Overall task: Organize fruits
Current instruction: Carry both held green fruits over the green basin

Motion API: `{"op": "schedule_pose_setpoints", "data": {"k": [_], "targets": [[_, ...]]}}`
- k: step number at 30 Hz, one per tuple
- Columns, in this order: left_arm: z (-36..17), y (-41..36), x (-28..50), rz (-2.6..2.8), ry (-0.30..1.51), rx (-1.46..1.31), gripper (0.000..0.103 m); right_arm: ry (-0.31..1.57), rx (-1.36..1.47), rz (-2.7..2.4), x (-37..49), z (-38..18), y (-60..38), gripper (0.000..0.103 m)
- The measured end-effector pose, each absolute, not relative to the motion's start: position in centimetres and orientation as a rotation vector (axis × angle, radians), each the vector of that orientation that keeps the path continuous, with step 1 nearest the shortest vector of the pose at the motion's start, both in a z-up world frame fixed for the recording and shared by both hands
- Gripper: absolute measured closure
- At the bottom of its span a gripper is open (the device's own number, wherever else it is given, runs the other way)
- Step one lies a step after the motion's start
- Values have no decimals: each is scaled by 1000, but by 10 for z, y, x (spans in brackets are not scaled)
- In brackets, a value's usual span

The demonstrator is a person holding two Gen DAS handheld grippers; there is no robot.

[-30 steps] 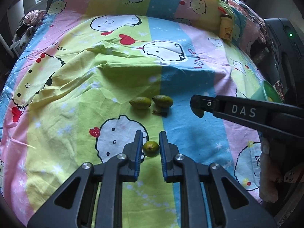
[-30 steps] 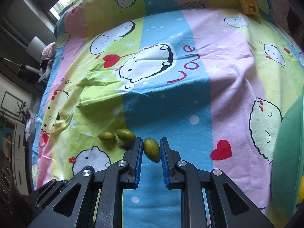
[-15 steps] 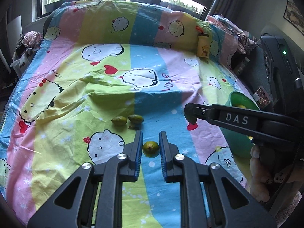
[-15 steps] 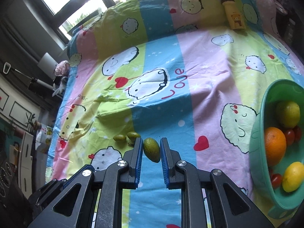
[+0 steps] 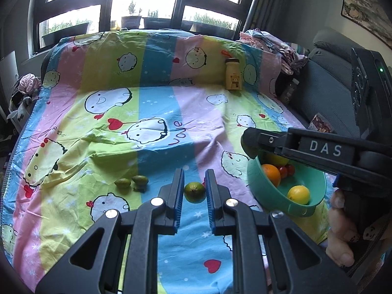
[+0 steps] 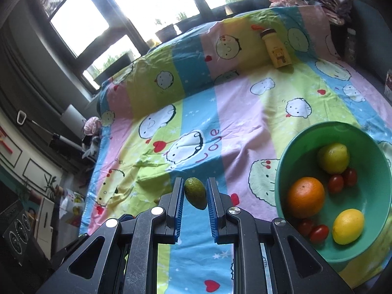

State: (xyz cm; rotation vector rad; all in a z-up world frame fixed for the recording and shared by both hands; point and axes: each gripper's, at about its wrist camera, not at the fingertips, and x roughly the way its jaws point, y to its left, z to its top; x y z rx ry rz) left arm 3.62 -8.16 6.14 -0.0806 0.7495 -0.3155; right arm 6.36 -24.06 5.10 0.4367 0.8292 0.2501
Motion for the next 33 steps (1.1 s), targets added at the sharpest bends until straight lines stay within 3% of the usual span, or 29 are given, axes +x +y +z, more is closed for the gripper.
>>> {"op": "schedule_pose_setpoints", "data": {"k": [14, 33], "targets": [[83, -154, 42, -409, 701, -32, 86, 745, 534, 120, 43, 62, -314, 82], [62, -228, 62, -498, 769, 14, 86, 787, 616, 15, 39, 41, -374, 82]]}}
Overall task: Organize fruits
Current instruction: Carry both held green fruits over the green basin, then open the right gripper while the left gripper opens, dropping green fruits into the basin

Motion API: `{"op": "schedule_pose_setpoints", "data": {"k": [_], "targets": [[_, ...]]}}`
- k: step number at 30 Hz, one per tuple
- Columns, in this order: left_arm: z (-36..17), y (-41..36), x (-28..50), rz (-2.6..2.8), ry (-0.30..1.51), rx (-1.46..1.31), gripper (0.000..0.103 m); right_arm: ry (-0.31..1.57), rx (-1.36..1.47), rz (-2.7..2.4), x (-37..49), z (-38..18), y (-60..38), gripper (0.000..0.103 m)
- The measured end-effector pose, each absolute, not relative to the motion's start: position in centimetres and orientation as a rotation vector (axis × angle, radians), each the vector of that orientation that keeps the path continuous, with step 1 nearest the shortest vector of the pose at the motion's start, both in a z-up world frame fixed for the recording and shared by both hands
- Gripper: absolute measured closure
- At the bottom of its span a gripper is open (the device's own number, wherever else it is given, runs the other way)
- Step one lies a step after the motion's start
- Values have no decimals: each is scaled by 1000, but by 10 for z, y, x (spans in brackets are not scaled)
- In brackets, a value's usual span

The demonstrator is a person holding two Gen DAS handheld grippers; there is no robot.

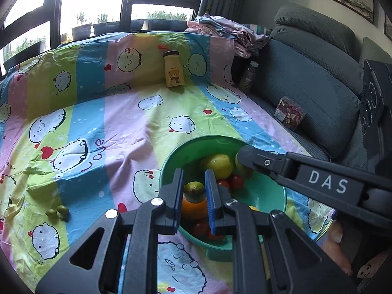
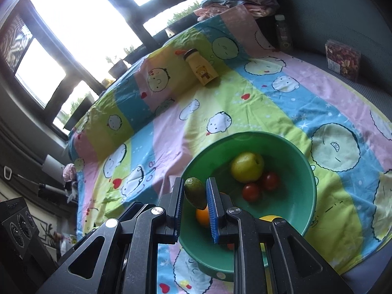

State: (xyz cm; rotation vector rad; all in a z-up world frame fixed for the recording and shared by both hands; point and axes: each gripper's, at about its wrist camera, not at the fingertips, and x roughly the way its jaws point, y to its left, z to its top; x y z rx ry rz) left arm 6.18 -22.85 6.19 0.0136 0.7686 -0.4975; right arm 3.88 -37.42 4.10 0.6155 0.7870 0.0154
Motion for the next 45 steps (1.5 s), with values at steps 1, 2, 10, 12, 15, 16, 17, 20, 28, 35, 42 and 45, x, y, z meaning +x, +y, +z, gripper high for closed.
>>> {"op": "schedule_pose_setpoints", "data": {"k": [1, 2, 10, 12, 15, 16, 17, 20, 28, 35, 42, 45], "targets": [[60, -231, 63, -499, 773, 15, 86, 790, 618, 14, 39, 40, -376, 82], [58, -234, 64, -501, 778, 19, 86, 793, 623, 12, 39, 39, -379, 82], [46, -251, 71, -516, 818, 32, 86, 832, 642, -18, 43, 27, -393, 82], [42, -256, 73, -521, 830, 36, 86, 845, 645, -22, 45, 23, -395, 82], [37, -261, 75, -527, 846, 40, 86, 862, 650, -30, 47, 19, -397, 82], [36, -262, 75, -530, 850, 40, 86, 867, 652, -34, 47, 18, -399, 82], [34, -263, 75, -532, 856, 40, 86, 871, 654, -40, 47, 16, -400, 82], [29, -266, 76, -538, 872, 40, 86, 887, 666, -48, 48, 12, -403, 82], [18, -271, 79, -547, 908, 41, 86, 924, 654, -90, 51, 6, -408, 82], [10, -273, 82, -559, 933, 42, 86, 947, 650, -129, 52, 1, -411, 82], [15, -264, 81, -575, 924, 20, 85, 938, 639, -148, 51, 5, -408, 82], [23, -251, 78, -558, 899, 9, 69, 924, 628, -137, 52, 9, -403, 71]]}}
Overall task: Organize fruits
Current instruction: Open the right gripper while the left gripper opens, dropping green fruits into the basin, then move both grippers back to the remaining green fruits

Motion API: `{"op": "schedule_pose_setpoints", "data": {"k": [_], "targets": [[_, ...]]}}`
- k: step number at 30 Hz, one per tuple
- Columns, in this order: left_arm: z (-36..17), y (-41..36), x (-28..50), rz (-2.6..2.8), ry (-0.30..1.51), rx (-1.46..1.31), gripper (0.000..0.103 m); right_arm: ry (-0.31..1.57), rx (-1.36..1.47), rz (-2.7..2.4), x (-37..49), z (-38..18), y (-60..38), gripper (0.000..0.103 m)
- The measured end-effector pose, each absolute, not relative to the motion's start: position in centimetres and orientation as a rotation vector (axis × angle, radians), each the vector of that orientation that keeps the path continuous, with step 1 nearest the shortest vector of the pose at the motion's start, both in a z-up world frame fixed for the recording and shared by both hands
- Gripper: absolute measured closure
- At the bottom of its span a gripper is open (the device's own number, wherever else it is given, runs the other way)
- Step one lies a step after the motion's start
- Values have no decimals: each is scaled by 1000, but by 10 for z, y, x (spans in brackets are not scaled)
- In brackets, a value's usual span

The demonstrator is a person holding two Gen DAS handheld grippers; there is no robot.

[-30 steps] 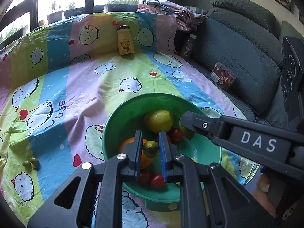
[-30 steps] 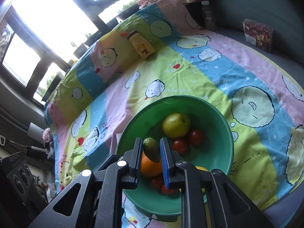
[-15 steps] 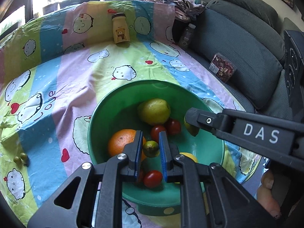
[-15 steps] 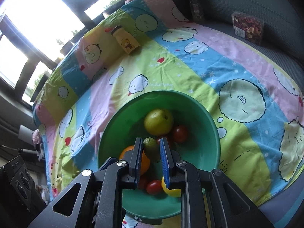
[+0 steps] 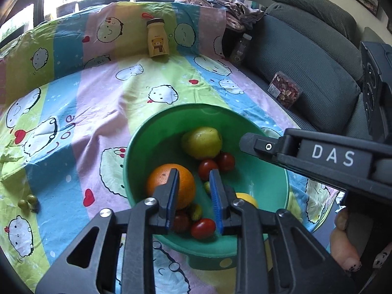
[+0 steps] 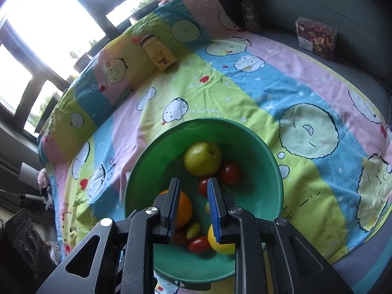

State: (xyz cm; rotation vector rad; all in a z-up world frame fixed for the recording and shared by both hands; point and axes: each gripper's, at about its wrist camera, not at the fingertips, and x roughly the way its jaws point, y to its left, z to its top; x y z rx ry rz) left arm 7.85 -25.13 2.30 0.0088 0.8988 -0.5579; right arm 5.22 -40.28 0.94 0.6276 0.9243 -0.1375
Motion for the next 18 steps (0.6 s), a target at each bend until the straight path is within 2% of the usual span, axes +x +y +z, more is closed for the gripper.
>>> {"op": "schedule_pose_setpoints", "data": {"k": [1, 3, 7, 18], "targets": [[26, -245, 78, -549, 891, 1, 61, 914, 625, -134, 52, 11, -400, 67], [33, -230, 79, -520, 874, -15, 52, 888, 612, -122, 53, 17, -393, 57], [45, -189, 82, -405, 832, -39, 35, 848, 573, -72, 56, 29, -371, 54], [41, -61, 91, -101, 841, -73, 34, 812, 426, 49, 72, 44, -293, 53]]}}
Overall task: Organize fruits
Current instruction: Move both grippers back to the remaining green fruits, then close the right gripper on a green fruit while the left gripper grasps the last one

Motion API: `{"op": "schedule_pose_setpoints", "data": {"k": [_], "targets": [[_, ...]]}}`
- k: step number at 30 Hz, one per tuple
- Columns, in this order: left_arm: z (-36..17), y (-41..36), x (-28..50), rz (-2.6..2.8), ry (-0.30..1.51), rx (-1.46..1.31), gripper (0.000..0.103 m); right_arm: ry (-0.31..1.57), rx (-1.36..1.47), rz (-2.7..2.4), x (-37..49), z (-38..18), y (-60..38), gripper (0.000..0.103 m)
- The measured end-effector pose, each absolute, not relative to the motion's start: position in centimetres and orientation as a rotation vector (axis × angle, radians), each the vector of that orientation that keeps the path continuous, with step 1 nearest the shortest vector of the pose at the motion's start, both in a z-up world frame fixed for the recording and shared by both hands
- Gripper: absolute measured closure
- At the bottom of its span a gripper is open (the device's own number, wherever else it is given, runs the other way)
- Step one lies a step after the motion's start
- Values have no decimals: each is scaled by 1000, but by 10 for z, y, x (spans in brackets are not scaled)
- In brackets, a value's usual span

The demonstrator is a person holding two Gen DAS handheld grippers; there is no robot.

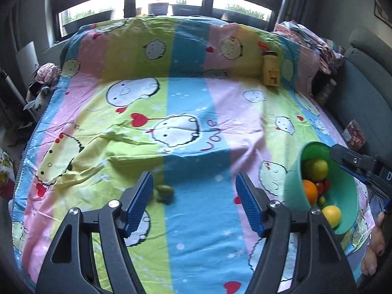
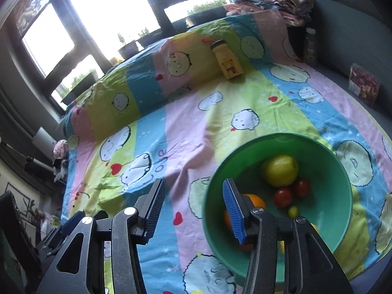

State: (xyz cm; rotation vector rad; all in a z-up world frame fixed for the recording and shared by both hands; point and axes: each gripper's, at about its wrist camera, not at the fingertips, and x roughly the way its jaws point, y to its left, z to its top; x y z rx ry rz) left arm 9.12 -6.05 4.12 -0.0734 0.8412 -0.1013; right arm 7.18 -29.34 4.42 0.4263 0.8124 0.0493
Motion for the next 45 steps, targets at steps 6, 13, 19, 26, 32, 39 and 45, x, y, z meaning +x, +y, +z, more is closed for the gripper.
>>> {"op": "schedule_pose_setpoints", "data": {"k": [6, 13, 19, 26, 32, 39, 45], "targets": [[23, -9, 102, -51, 870, -188, 33, 829, 348, 158, 91, 39, -241, 53], [-15, 12, 128, -46, 968, -235, 36, 992, 353, 319, 129, 3, -184, 53], [-37, 25, 140, -47, 1028, -246, 48, 1112, 389, 363, 156, -33, -152, 54], [-52, 26, 146, -92, 1071, -252, 66, 1182, 352, 367, 169, -61, -120, 69], [-59, 27, 147, -115, 1076, -278, 70, 1216, 358, 375, 175, -72, -116, 70], [-60, 23, 147, -144, 1068, -271, 73, 1241, 393, 373, 175, -77, -118, 77], [-62, 19, 147, -179, 1056, -274, 82, 1236, 399, 372, 173, -78, -117, 83]]}}
